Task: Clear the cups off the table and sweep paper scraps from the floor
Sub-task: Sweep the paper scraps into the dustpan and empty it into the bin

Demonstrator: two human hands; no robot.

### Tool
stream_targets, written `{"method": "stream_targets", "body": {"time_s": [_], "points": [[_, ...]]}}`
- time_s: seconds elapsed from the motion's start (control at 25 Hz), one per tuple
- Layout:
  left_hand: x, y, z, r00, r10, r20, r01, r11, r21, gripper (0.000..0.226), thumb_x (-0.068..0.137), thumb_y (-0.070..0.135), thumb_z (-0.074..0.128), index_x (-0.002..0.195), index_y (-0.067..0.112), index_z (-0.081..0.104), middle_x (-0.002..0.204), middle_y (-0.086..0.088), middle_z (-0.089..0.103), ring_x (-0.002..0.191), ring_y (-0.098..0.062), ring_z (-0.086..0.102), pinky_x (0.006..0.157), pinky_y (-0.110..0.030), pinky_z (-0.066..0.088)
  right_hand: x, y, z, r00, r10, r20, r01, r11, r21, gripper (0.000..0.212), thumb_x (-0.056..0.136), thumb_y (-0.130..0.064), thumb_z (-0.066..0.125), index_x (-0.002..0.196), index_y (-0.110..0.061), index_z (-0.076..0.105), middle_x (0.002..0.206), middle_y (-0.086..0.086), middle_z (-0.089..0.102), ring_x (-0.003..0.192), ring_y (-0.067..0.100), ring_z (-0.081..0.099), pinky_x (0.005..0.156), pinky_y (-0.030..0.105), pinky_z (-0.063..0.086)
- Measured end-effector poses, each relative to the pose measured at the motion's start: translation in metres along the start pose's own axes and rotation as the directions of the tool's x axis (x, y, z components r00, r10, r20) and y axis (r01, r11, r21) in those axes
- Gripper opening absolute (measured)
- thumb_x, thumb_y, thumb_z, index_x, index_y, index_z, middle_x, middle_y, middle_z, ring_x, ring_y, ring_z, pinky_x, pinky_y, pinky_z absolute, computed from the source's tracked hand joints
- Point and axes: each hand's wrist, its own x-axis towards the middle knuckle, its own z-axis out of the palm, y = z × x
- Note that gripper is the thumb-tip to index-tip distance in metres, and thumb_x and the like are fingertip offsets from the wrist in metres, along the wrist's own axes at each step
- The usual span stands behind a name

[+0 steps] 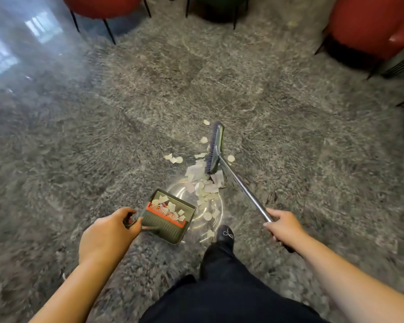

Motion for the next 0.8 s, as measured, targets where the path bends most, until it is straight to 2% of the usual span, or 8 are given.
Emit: {"method": "stream_targets", "body": {"time_s": [0.2, 0.32, 0.48, 0.64, 0.8], "points": [[0.049, 0.024, -0.002, 0.999, -0.003, 0.038, 0.002, 0.999, 0.038, 0.033, 0.079, 0.060, 0.063, 0.107, 0.042, 0.066, 0.086, 0.010, 0.072, 0.077, -0.017, 0.066, 0.061, -0.027, 0.053, 0.052, -0.022, -0.044, 0.996, 0.026, -0.082, -0.031, 0.997, -0.067, 0.054, 0.083, -0.007, 0.061, 0.134, -0.023, 0.054, 0.054, 0.001, 0.063, 0.037, 0.017, 0.053, 0.040, 0.022, 0.039], [0.076, 0.039, -0.004, 1.000, 0.004, 0.031, -0.006, 0.998, 0.068, 0.032, 0.078, 0.060, 0.063, 0.104, 0.043, 0.067, 0.087, 0.010, 0.072, 0.080, -0.017, 0.066, 0.059, -0.025, 0.049, 0.085, -0.038, -0.070, 0.995, 0.034, -0.094, -0.048, 0.987, -0.151, 0.058, 0.082, -0.006, 0.061, 0.138, -0.021, 0.051, 0.063, 0.003, 0.064, 0.040, 0.020, 0.057, 0.041, 0.023, 0.041], [0.099, 0.069, 0.006, 0.998, 0.036, 0.056, -0.043, 0.991, 0.125, 0.031, 0.077, 0.060, 0.062, 0.103, 0.045, 0.067, 0.086, 0.009, 0.072, 0.080, -0.016, 0.067, 0.059, -0.025, 0.049, 0.125, -0.060, -0.091, 0.994, 0.066, -0.084, -0.087, 0.956, -0.279, 0.055, 0.083, -0.009, 0.055, 0.135, -0.027, 0.054, 0.064, 0.002, 0.063, 0.047, 0.023, 0.059, 0.039, 0.020, 0.039], [0.118, 0.096, 0.015, 0.993, 0.044, 0.105, -0.061, 0.984, 0.169, 0.029, 0.078, 0.061, 0.060, 0.102, 0.046, 0.066, 0.080, 0.011, 0.070, 0.076, -0.012, 0.066, 0.054, -0.023, 0.045, 0.162, -0.083, -0.100, 0.998, 0.058, -0.016, -0.059, 0.904, -0.423, 0.050, 0.085, -0.006, 0.050, 0.130, -0.027, 0.059, 0.070, 0.000, 0.062, 0.054, 0.023, 0.060, 0.041, 0.019, 0.039], [0.148, 0.115, 0.011, 0.995, 0.029, 0.095, -0.045, 0.983, 0.177, 0.031, 0.078, 0.061, 0.062, 0.104, 0.045, 0.066, 0.086, 0.011, 0.071, 0.081, -0.014, 0.067, 0.059, -0.024, 0.048, 0.196, -0.103, -0.095, 0.987, 0.104, 0.120, -0.019, 0.827, -0.561, 0.035, 0.088, -0.010, 0.046, 0.120, -0.014, 0.058, 0.081, 0.008, 0.060, 0.065, 0.025, 0.063, 0.044, 0.019, 0.040]]}}
